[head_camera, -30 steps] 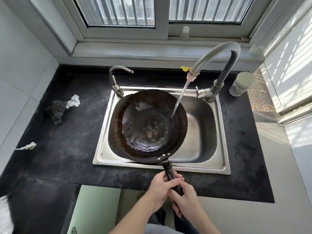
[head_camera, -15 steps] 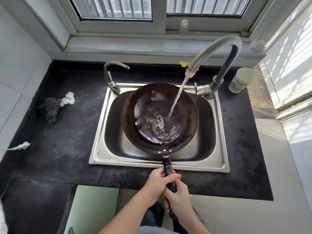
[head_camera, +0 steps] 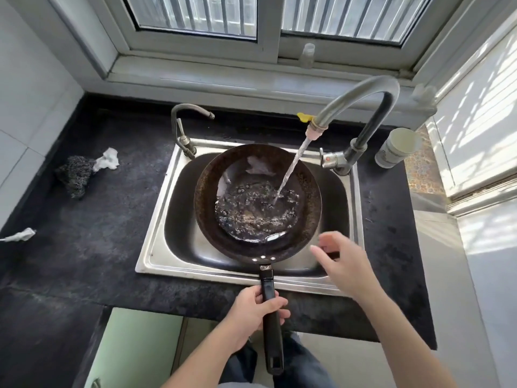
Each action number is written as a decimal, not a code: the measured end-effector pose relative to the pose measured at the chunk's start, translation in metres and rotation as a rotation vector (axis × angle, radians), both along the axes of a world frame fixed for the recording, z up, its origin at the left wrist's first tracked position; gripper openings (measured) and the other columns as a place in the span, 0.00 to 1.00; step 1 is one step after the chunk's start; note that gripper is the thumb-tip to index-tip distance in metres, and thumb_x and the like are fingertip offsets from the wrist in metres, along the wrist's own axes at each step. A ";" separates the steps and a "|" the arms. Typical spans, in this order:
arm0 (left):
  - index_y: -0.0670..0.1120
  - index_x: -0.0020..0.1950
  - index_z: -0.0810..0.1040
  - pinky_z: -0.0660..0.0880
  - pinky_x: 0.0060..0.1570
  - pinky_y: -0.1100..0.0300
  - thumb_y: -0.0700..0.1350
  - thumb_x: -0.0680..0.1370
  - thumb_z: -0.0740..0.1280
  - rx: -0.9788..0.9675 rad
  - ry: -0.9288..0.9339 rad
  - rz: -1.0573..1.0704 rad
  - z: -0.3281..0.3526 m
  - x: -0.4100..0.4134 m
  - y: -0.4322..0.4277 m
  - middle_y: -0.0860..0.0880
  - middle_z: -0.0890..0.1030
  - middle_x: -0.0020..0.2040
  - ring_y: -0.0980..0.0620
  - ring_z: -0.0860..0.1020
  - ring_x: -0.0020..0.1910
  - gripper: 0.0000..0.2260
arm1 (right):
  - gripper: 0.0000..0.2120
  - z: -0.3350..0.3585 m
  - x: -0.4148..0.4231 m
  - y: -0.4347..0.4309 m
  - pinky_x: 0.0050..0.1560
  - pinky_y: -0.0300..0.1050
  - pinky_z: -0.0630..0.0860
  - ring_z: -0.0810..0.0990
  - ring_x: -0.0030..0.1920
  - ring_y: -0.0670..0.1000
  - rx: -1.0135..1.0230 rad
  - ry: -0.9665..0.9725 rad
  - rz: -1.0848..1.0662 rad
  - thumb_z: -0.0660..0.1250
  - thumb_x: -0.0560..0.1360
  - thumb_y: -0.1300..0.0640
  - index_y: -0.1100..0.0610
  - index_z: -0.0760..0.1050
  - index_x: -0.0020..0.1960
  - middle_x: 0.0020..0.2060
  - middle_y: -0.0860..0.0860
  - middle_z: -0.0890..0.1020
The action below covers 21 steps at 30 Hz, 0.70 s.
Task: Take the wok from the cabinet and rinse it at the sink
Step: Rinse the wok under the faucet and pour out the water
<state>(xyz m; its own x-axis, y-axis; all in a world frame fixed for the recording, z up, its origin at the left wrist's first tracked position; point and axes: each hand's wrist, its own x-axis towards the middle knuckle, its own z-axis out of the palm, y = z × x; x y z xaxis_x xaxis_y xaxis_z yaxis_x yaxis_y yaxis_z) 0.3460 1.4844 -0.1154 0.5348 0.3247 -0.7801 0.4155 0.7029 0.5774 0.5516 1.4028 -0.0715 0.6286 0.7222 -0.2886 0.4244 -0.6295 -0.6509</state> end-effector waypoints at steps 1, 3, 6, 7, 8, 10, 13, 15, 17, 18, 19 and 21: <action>0.33 0.58 0.74 0.83 0.48 0.50 0.36 0.75 0.72 -0.004 0.007 0.005 0.001 0.000 0.000 0.33 0.83 0.54 0.41 0.85 0.46 0.14 | 0.18 0.004 0.015 0.015 0.62 0.48 0.78 0.80 0.58 0.48 0.038 -0.158 0.040 0.71 0.75 0.48 0.53 0.76 0.63 0.59 0.48 0.81; 0.33 0.58 0.75 0.83 0.47 0.49 0.36 0.75 0.72 -0.001 0.015 0.006 0.002 0.000 0.000 0.32 0.82 0.54 0.42 0.85 0.44 0.14 | 0.26 0.008 0.043 0.047 0.70 0.52 0.70 0.70 0.71 0.54 0.048 -0.473 0.189 0.70 0.76 0.53 0.56 0.69 0.72 0.72 0.53 0.71; 0.34 0.57 0.75 0.82 0.50 0.46 0.37 0.75 0.73 0.006 0.022 -0.001 0.002 0.001 0.000 0.34 0.83 0.51 0.43 0.84 0.42 0.14 | 0.36 0.007 0.077 0.092 0.74 0.58 0.64 0.57 0.79 0.58 -0.066 -0.786 0.408 0.69 0.73 0.56 0.59 0.59 0.77 0.78 0.56 0.61; 0.34 0.57 0.75 0.82 0.51 0.45 0.37 0.75 0.73 0.006 0.023 -0.002 0.002 0.002 0.000 0.36 0.83 0.48 0.43 0.84 0.42 0.14 | 0.37 0.006 0.084 0.102 0.75 0.59 0.63 0.55 0.79 0.58 -0.120 -0.831 0.448 0.68 0.73 0.56 0.59 0.57 0.78 0.79 0.56 0.59; 0.34 0.57 0.75 0.81 0.52 0.44 0.37 0.74 0.73 0.006 0.026 -0.004 0.001 0.002 0.000 0.39 0.83 0.45 0.43 0.84 0.41 0.14 | 0.38 0.004 0.090 0.109 0.75 0.59 0.62 0.54 0.80 0.58 -0.175 -0.866 0.476 0.68 0.72 0.56 0.60 0.56 0.78 0.79 0.56 0.58; 0.36 0.56 0.76 0.81 0.53 0.43 0.39 0.74 0.74 0.015 0.036 -0.014 0.000 0.001 -0.001 0.41 0.84 0.43 0.43 0.84 0.41 0.14 | 0.38 0.001 0.096 0.114 0.75 0.58 0.61 0.53 0.80 0.57 -0.274 -0.933 0.508 0.66 0.73 0.53 0.61 0.54 0.79 0.80 0.57 0.58; 0.38 0.56 0.77 0.81 0.53 0.44 0.40 0.74 0.74 0.028 0.048 -0.026 -0.002 0.000 -0.002 0.42 0.85 0.43 0.43 0.85 0.43 0.14 | 0.37 -0.001 0.105 0.109 0.73 0.56 0.63 0.54 0.80 0.57 -0.329 -1.054 0.542 0.63 0.75 0.50 0.63 0.55 0.79 0.79 0.58 0.59; 0.38 0.56 0.77 0.81 0.54 0.44 0.40 0.74 0.74 0.031 0.043 -0.031 -0.003 0.000 -0.002 0.42 0.85 0.43 0.43 0.85 0.43 0.14 | 0.38 0.002 0.114 0.104 0.72 0.57 0.65 0.57 0.79 0.57 -0.323 -1.062 0.525 0.64 0.74 0.49 0.64 0.56 0.78 0.78 0.58 0.61; 0.38 0.56 0.77 0.81 0.54 0.43 0.40 0.74 0.74 0.033 0.040 -0.036 -0.003 0.000 -0.001 0.41 0.85 0.44 0.43 0.85 0.43 0.13 | 0.40 0.005 0.121 0.101 0.72 0.57 0.66 0.58 0.79 0.57 -0.311 -1.012 0.503 0.66 0.74 0.49 0.63 0.55 0.79 0.79 0.58 0.60; 0.38 0.56 0.77 0.81 0.54 0.43 0.40 0.74 0.74 0.034 0.037 -0.038 -0.004 0.000 -0.001 0.41 0.85 0.44 0.43 0.85 0.43 0.13 | 0.40 0.005 0.123 0.101 0.72 0.57 0.66 0.58 0.79 0.57 -0.312 -0.984 0.506 0.66 0.74 0.49 0.63 0.53 0.79 0.79 0.57 0.59; 0.38 0.56 0.77 0.80 0.55 0.42 0.40 0.74 0.74 0.035 0.032 -0.038 -0.004 -0.001 -0.001 0.42 0.85 0.43 0.43 0.85 0.43 0.13 | 0.41 0.005 0.124 0.102 0.73 0.57 0.66 0.57 0.79 0.57 -0.316 -0.952 0.512 0.66 0.74 0.49 0.62 0.52 0.79 0.80 0.57 0.57; 0.38 0.56 0.77 0.80 0.55 0.42 0.39 0.74 0.74 0.030 0.020 -0.024 -0.005 -0.001 -0.001 0.42 0.85 0.43 0.43 0.84 0.42 0.13 | 0.42 0.008 0.119 0.103 0.76 0.57 0.63 0.54 0.79 0.58 -0.313 -0.890 0.491 0.66 0.74 0.47 0.60 0.51 0.80 0.80 0.56 0.57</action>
